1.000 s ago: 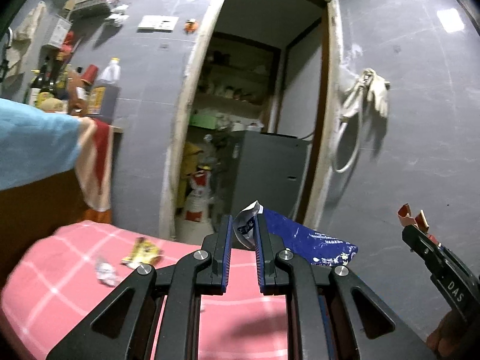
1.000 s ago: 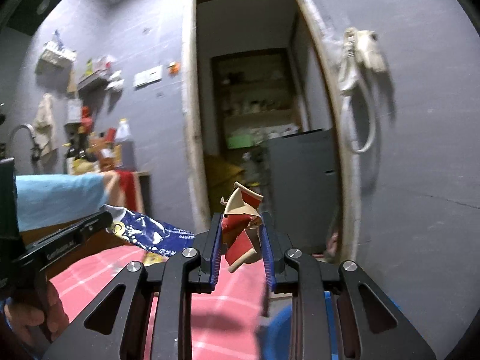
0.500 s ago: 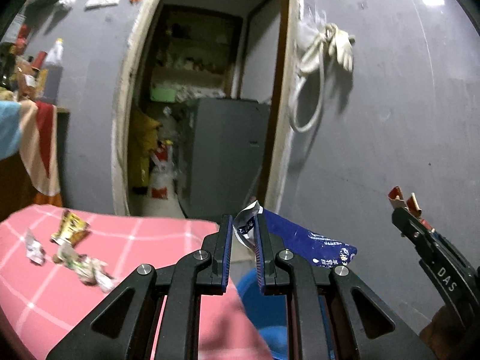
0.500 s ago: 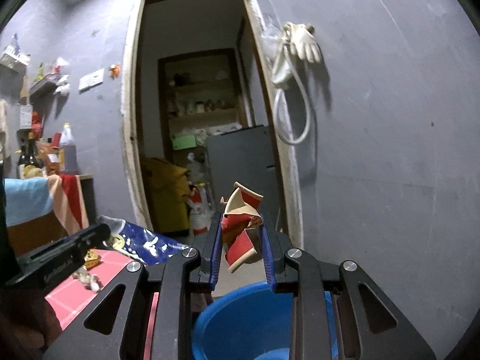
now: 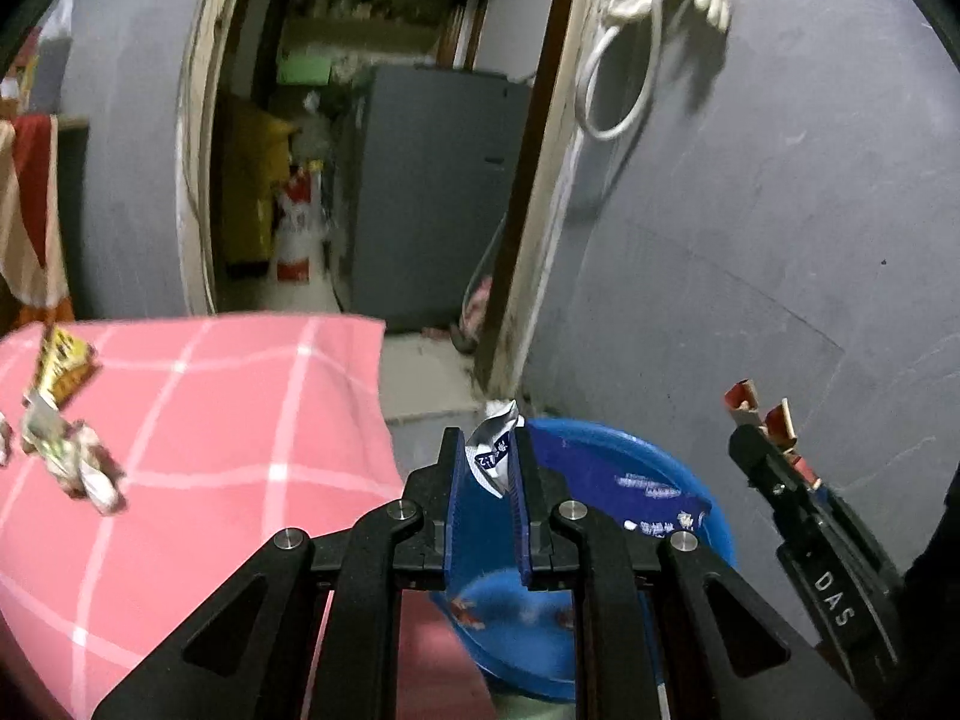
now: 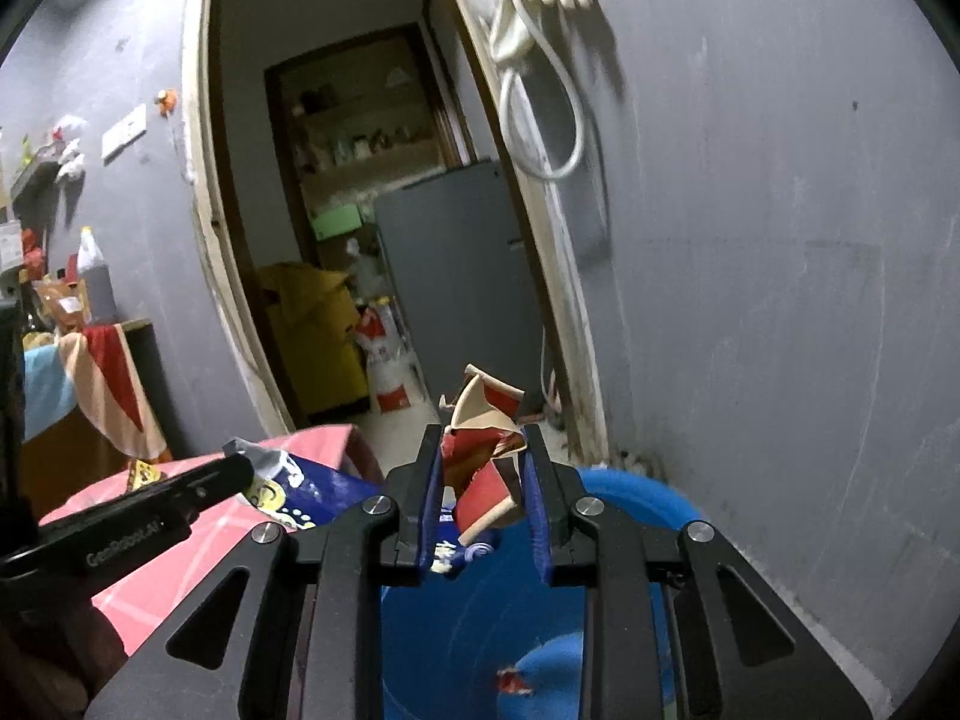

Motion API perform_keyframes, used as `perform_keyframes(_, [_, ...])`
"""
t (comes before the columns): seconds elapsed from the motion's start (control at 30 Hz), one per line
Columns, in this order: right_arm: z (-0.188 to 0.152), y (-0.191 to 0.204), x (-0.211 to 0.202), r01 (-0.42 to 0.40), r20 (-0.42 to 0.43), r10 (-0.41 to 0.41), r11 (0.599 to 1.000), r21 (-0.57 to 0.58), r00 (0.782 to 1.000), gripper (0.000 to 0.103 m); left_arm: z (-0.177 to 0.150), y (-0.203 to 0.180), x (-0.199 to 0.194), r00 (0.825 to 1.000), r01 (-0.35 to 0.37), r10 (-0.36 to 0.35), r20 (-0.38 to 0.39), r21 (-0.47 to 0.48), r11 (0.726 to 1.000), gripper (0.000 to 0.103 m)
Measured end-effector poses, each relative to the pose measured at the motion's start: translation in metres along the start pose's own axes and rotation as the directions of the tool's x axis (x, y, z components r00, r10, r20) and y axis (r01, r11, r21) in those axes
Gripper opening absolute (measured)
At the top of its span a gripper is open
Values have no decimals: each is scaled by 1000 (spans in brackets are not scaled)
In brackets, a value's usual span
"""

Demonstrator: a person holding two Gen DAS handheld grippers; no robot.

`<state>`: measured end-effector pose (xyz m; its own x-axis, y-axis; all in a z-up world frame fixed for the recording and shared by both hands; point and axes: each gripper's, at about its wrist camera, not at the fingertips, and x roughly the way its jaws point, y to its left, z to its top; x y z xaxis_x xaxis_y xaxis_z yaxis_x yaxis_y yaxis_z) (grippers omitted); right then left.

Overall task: Collect trash
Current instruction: 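Carry the blue bag and red-white wrapper to the bucket and open both grippers, then move both grippers back toward the remaining foil and wrappers on the table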

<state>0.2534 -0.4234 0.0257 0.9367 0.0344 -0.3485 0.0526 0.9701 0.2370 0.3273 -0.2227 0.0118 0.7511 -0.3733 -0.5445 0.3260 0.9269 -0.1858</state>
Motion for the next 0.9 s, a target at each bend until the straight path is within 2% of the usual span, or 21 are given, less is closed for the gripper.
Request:
perform_keyframes(0.17, [-5,-5,7,0,-43,1,1000,22,999,33,-4,9,11,999,1,-4,-53,-48,999,15])
perform_keyframes(0.23, [-5,-7,10,4,-54,-3,1000,30,999,35,-6,12,13,998,3,-7,-67,-62,998,18])
perform_keyframes(0.27, [-6,-8,10,6,-57,-4,999,35,998,36,-7,14,13,997,2,-7,-72,-69,998,23])
perform_keyframes(0.33, [-6,-10,10,6,-59,-3,999,45,998,41,-7,15,12,997,-1,-5,-74,-78,997,31])
perform_keyframes(0.47, [-5,-9,8,7,-48,-5,999,45,999,48,-7,18,3,998,-7,2,-57,-71,997,33])
perform_keyframes(0.53, [-4,-8,7,4,-40,-2,999,43,999,52,-8,21,-3,999,-15,12,-41,-65,998,39])
perform_keyframes(0.57, [-4,-7,6,1,-34,1,999,42,999,54,-8,23,-7,999,-23,21,-25,-63,998,46])
perform_keyframes(0.6, [-3,-6,6,-2,-28,3,999,41,1000,62,-9,24,-12,1000,-29,29,-8,-61,998,54])
perform_keyframes(0.63, [-3,-4,5,-6,-18,7,999,39,1000,71,-9,26,-17,999,-35,35,9,-61,998,56])
perform_keyframes(0.77, [1,3,-5,-34,44,33,999,18,998,80,-8,38,-34,996,-53,57,68,-58,997,66])
perform_keyframes(0.83, [2,7,-9,-52,70,51,999,14,996,89,-8,45,-44,994,-58,64,93,-62,996,72])
perform_keyframes(0.9, [3,13,-13,-75,97,74,997,5,993,96,-9,54,-56,990,-48,57,127,-70,996,85])
